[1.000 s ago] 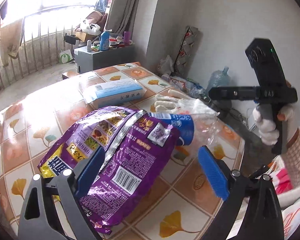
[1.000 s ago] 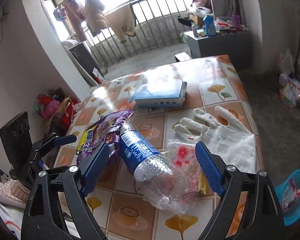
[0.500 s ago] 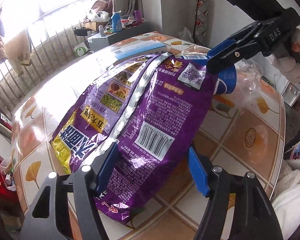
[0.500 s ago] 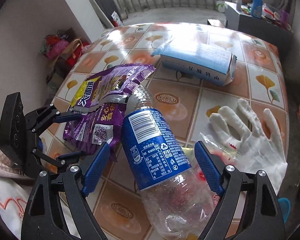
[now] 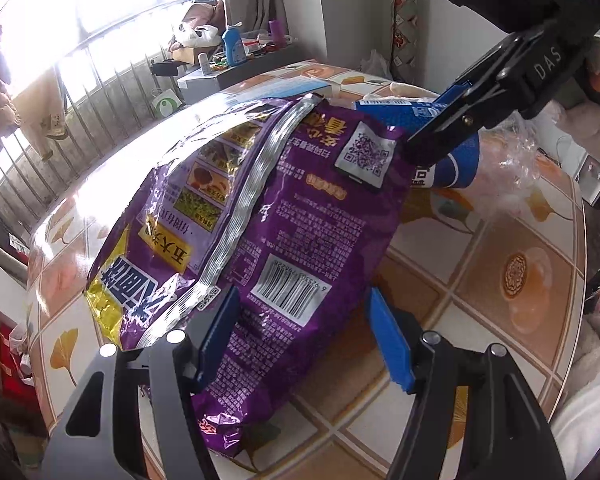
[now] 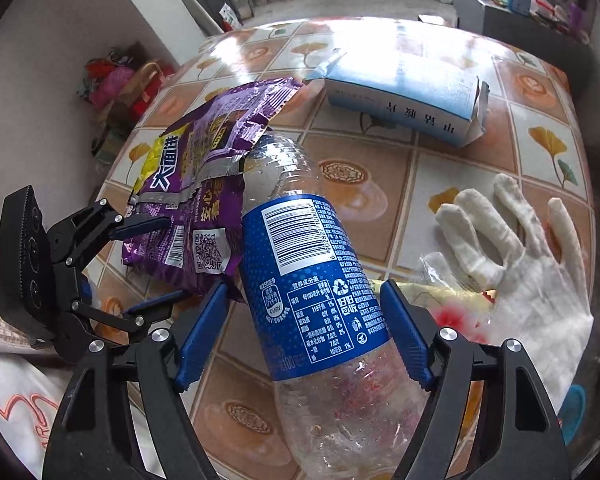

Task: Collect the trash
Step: 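Grasp the purple snack bag with the left tool while the right tool grasps the blue-label bottle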

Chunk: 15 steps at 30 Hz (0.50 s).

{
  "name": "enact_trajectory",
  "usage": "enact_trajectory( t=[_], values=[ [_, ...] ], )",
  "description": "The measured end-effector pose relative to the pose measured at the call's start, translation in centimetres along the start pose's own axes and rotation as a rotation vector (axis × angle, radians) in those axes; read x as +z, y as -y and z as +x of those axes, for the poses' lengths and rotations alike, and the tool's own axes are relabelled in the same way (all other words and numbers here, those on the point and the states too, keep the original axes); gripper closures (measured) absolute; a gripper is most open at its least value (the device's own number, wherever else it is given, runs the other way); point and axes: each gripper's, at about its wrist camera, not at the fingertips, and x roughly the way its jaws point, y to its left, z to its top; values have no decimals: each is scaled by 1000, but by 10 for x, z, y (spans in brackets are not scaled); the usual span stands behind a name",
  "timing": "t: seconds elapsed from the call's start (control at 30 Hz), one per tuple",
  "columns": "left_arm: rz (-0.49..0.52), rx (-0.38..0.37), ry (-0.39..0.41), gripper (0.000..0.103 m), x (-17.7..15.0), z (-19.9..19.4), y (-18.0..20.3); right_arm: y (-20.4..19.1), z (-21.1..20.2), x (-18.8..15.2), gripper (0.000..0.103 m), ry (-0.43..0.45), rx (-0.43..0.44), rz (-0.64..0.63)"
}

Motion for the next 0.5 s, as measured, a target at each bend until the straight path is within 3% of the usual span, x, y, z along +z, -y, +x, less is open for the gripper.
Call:
enact_trajectory(
  t=[0.37,0.5],
  values=[
    [-3,31,0,33,2,2,10,1,-2,-2,47,15,93,39],
    [-49,-16,-6,51,4,5,3,-1,-3,-4,47,22,102,40]
  ],
)
